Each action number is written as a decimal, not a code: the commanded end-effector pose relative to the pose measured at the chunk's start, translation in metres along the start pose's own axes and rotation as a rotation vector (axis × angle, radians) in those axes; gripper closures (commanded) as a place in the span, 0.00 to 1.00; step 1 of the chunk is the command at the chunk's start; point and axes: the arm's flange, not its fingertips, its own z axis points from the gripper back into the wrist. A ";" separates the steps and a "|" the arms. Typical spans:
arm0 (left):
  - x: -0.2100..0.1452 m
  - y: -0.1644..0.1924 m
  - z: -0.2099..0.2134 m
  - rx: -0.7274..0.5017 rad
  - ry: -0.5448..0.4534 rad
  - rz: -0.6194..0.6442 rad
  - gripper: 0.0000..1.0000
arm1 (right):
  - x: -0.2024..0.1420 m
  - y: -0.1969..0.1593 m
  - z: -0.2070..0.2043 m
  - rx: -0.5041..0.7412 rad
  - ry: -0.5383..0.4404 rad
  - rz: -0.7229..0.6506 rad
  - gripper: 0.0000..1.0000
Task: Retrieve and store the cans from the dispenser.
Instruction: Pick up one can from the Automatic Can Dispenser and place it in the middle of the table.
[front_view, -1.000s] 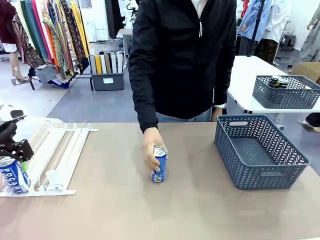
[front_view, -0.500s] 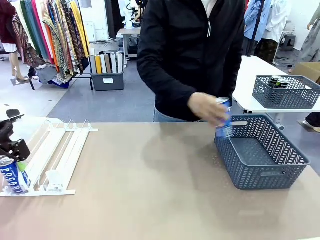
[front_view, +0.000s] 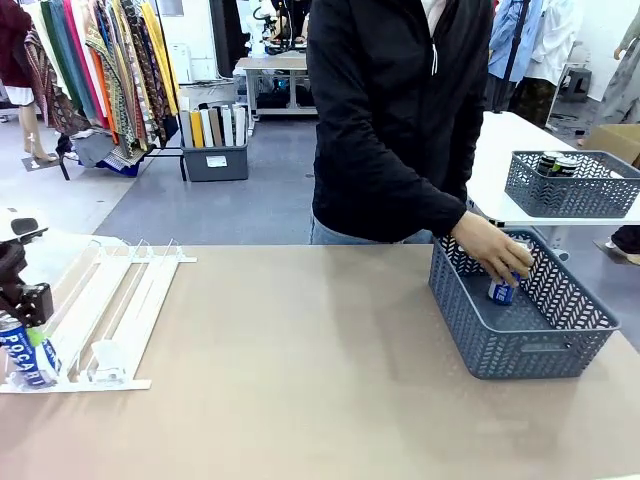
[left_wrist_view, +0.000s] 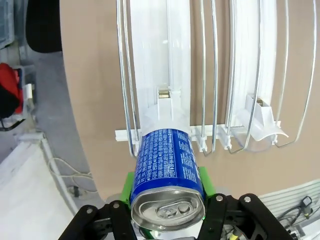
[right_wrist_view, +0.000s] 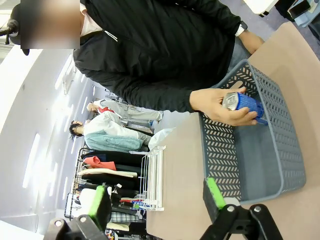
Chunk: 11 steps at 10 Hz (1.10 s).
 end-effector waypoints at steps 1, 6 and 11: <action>0.001 0.002 -0.002 -0.022 -0.030 -0.014 1.00 | 0.004 0.001 -0.002 0.025 -0.018 0.025 0.00; -0.036 -0.012 0.065 -0.090 -0.133 0.009 1.00 | 0.004 0.001 -0.002 0.025 -0.018 0.025 0.00; -0.106 -0.010 0.156 -0.161 -0.269 0.011 1.00 | 0.004 0.001 -0.002 0.025 -0.018 0.025 0.00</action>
